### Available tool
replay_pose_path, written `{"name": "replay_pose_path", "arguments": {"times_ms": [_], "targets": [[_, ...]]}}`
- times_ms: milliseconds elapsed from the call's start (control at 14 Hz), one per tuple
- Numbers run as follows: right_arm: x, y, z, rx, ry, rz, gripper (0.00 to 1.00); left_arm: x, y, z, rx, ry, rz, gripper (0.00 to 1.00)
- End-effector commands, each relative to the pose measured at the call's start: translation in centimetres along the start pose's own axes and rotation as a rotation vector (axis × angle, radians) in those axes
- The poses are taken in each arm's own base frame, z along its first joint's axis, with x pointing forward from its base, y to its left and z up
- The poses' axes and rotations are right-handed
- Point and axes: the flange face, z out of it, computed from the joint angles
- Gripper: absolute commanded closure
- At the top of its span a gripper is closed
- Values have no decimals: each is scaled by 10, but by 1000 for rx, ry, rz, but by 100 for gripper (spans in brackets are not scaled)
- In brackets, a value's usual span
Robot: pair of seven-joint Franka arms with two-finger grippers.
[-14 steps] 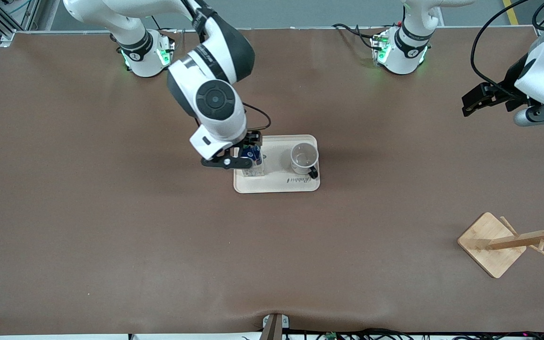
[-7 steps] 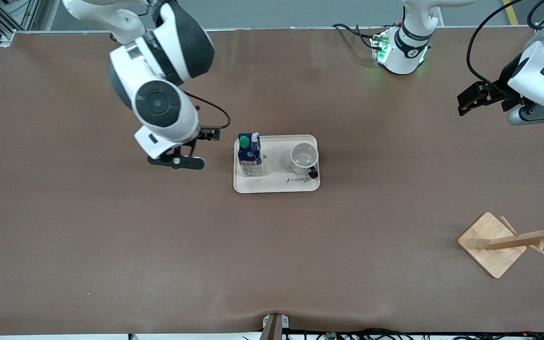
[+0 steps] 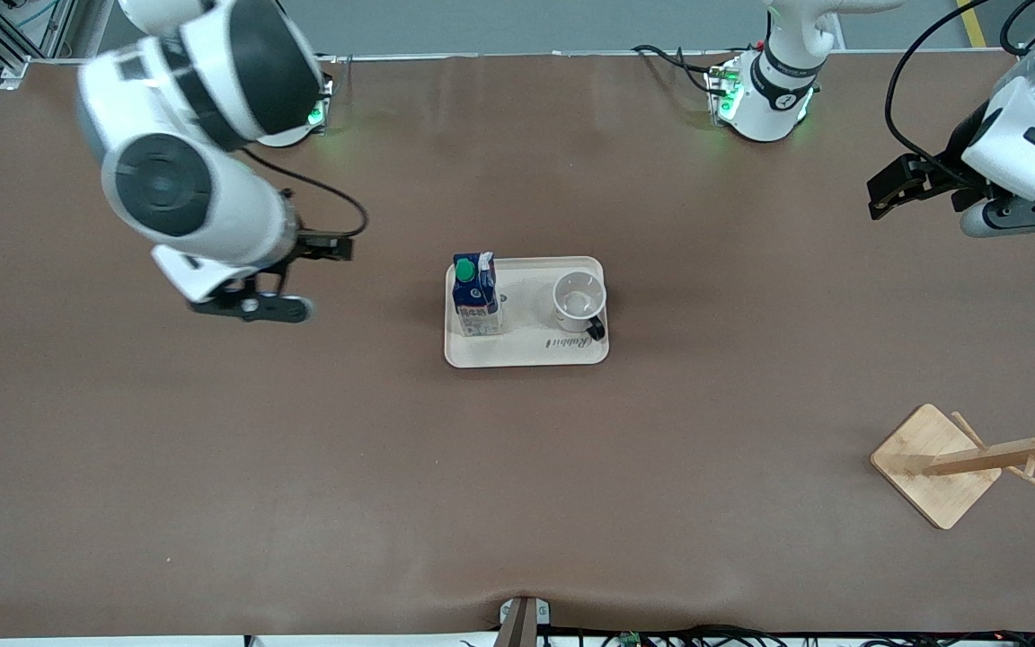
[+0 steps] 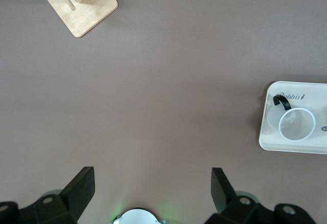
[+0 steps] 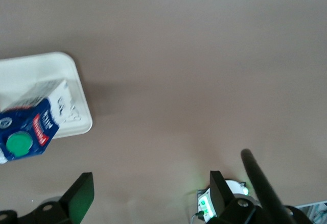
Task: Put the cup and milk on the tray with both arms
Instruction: 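Open the right gripper and withdraw it from the carton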
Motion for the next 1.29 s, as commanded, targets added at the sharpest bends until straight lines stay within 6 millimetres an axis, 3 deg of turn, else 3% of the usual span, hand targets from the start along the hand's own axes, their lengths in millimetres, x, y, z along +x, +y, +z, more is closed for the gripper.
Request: {"name": "replay_pose_path", "arguments": {"times_ms": [0,71,214,357,571,857,1000,1143,1214], "targets": [[17,59,-16,36,-3,12,0,-6,3,-7,-9,0,-1,0],[10,68,-20,30,-24,27,0,-6,3,-7,-9,0,-1,0],[3,64,-29,-5,15,43,0,-6,2,-7,-9,0,-3,0],[8,69,-31,-83,57,80,0,-6,1,-7,-9,0,-5,0],[20,95,-37,-58,84,78,0,-5,0,-7,-10,0,-4,0],[3,105,-70,-30,145,44,0,-5,0,-9,-10,3,-5,0],[-12,125,-85,-14,155,-15,0,-5,-1,-9,-11,4,-6,0],[-6,156,-85,68,132,-3,0,-5,-1,-9,-11,4,-6,0],[-7,161,-82,73,125,-21,0,-5,-1,-9,-11,4,-5,0]]}}
